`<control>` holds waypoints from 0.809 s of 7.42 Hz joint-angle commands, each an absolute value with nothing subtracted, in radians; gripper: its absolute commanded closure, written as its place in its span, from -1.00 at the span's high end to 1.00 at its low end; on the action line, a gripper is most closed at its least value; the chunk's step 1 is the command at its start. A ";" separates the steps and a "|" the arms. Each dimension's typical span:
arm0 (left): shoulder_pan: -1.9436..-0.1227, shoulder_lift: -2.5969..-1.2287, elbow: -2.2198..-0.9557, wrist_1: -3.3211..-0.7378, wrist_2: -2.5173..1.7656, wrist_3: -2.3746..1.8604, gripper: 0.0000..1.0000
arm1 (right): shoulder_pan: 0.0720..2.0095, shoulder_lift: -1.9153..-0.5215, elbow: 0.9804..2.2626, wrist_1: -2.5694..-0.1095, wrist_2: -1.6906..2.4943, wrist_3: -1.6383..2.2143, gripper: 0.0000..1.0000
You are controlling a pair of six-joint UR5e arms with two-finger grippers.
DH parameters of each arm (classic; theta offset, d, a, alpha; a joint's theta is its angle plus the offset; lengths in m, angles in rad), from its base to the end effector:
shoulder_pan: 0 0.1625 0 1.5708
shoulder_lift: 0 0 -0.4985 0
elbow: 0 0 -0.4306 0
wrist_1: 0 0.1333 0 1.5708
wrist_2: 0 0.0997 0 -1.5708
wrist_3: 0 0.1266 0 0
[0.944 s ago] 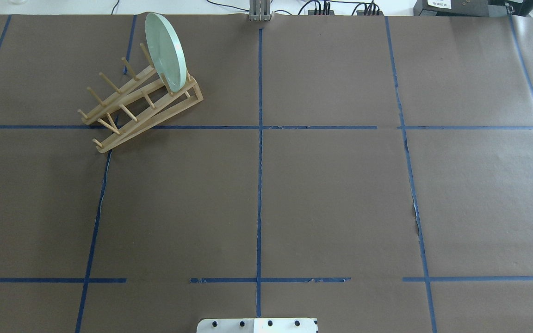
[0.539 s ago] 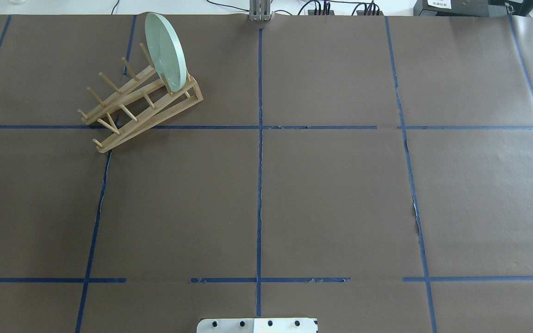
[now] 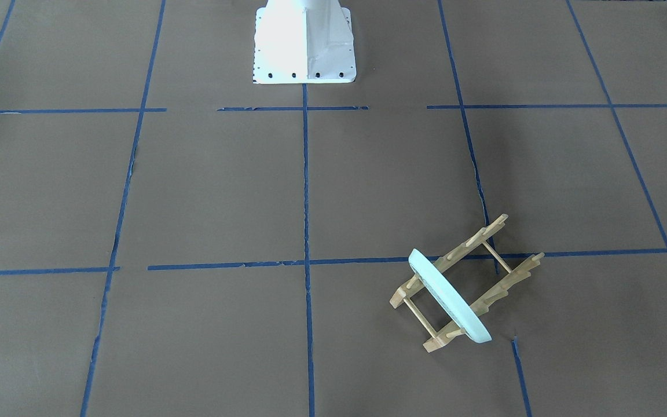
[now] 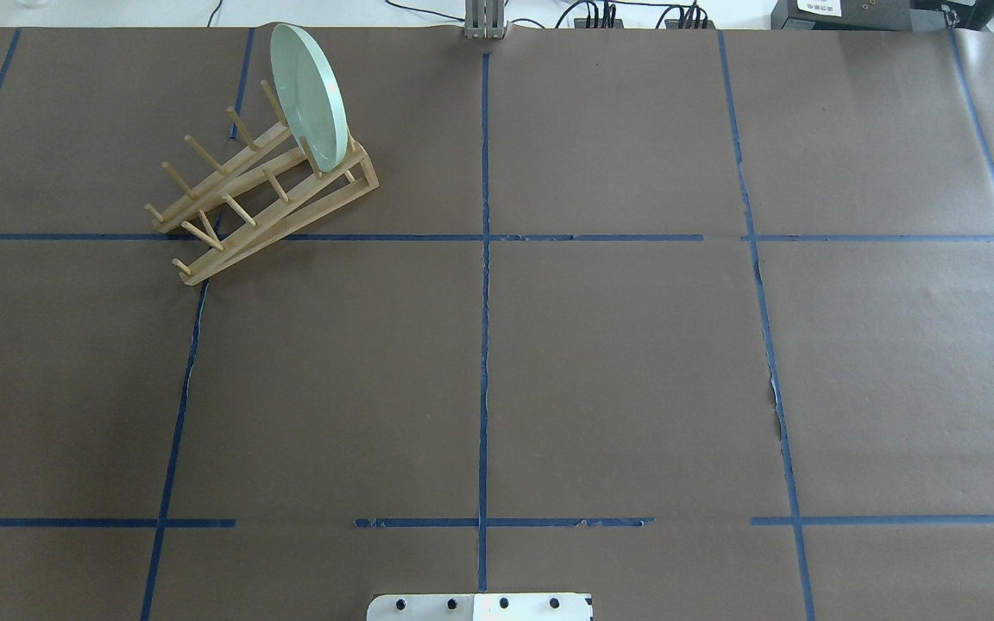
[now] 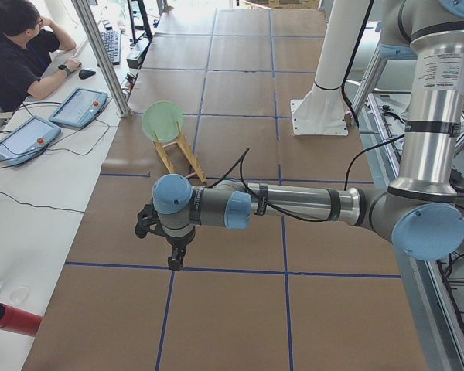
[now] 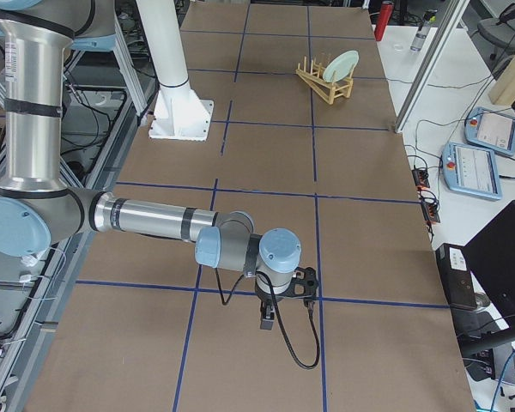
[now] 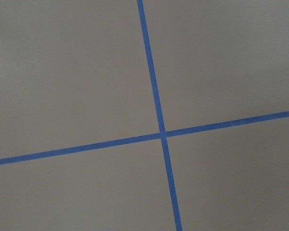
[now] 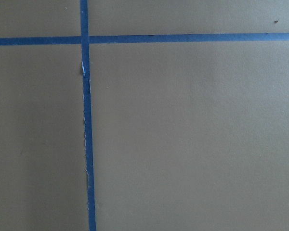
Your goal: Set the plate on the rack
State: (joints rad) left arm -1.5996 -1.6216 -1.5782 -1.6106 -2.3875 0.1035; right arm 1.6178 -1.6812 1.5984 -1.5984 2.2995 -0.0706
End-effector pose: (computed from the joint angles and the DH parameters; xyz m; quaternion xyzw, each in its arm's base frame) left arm -0.0572 -0.5615 0.7118 0.0711 0.3928 0.0537 0.9153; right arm 0.0707 -0.4601 0.7984 -0.0306 -0.3582 0.0087 0.9331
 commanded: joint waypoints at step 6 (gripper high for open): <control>-1.598 -1.620 -1.569 -1.664 -2.381 0.106 1.00 | 1.617 -1.681 1.598 -1.598 2.299 -0.071 1.00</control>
State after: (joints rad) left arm -1.5984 -1.6201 -1.5686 -1.6562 -2.3808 0.1071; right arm 1.6175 -1.6813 1.5984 -1.5984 2.2995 -0.0706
